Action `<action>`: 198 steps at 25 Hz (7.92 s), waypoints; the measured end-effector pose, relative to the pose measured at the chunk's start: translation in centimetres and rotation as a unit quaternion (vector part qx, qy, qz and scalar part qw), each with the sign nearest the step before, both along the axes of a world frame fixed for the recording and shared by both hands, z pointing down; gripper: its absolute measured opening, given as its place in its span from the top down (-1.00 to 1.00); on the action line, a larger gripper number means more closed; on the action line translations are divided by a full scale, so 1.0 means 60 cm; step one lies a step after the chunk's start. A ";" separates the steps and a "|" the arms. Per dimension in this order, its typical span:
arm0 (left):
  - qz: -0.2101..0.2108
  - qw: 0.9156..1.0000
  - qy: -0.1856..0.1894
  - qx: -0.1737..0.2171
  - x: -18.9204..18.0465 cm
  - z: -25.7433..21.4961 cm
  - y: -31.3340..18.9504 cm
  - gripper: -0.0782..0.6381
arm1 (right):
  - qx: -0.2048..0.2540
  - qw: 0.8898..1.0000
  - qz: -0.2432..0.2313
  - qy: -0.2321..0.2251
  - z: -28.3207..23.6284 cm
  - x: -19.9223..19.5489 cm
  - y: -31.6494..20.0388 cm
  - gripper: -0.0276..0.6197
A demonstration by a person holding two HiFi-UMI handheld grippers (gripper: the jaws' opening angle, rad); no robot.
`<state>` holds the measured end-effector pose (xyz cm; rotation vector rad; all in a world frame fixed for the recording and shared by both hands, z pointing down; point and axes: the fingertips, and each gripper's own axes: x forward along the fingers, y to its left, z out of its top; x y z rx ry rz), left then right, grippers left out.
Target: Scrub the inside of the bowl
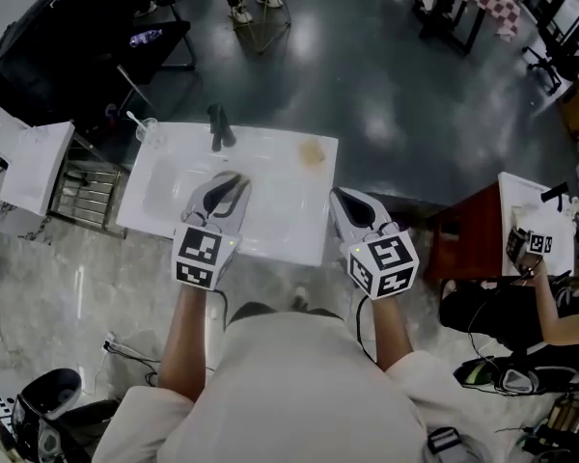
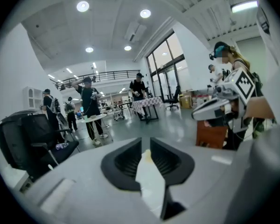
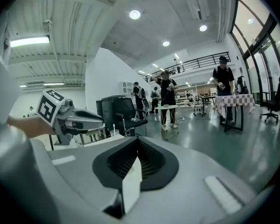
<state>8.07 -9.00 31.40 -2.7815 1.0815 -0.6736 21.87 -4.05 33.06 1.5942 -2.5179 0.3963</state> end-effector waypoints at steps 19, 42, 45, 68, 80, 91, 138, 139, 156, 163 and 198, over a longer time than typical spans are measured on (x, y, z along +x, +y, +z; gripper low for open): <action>0.169 0.974 -0.095 -0.113 0.248 0.267 -0.216 0.38 | -0.150 0.974 0.169 0.007 0.171 0.158 -0.075 0.90; 0.210 0.944 -0.217 -0.135 0.369 0.539 -0.315 0.04 | -0.231 0.935 0.267 -0.011 0.282 0.191 -0.090 0.90; 0.209 0.944 -0.236 -0.097 0.375 0.552 -0.325 0.17 | -0.233 0.935 0.268 -0.011 0.286 0.190 -0.089 0.90; 0.162 0.965 -0.183 -0.091 0.311 0.496 -0.312 0.49 | -0.209 0.946 0.247 0.007 0.259 0.169 -0.040 0.90; 0.073 0.990 -0.106 -0.065 0.104 0.331 -0.273 0.49 | -0.152 0.976 0.149 0.045 0.207 0.070 -0.101 0.90; -0.082 0.996 0.000 -0.017 -0.139 0.170 -0.191 0.49 | -0.064 0.996 0.017 0.063 0.116 -0.101 -0.143 0.90; -0.271 0.951 0.084 -0.125 -0.603 0.336 -0.277 0.49 | -0.211 0.895 -0.288 0.266 0.476 -0.609 -0.371 0.42; -0.272 0.949 0.085 -0.131 -0.608 0.348 -0.282 0.49 | -0.218 0.888 -0.296 0.277 0.498 -0.615 -0.373 0.37; -0.259 0.945 0.071 -0.186 -0.650 0.435 -0.324 0.48 | -0.301 0.791 -0.345 0.405 0.737 -0.641 -0.386 0.26; -0.269 0.941 0.069 -0.193 -0.675 0.448 -0.325 0.48 | -0.310 0.766 -0.356 0.437 0.780 -0.650 -0.380 0.34; -0.156 0.976 0.089 -0.126 -0.436 0.296 -0.183 0.48 | -0.228 0.936 -0.240 0.118 0.431 -0.494 -0.283 0.87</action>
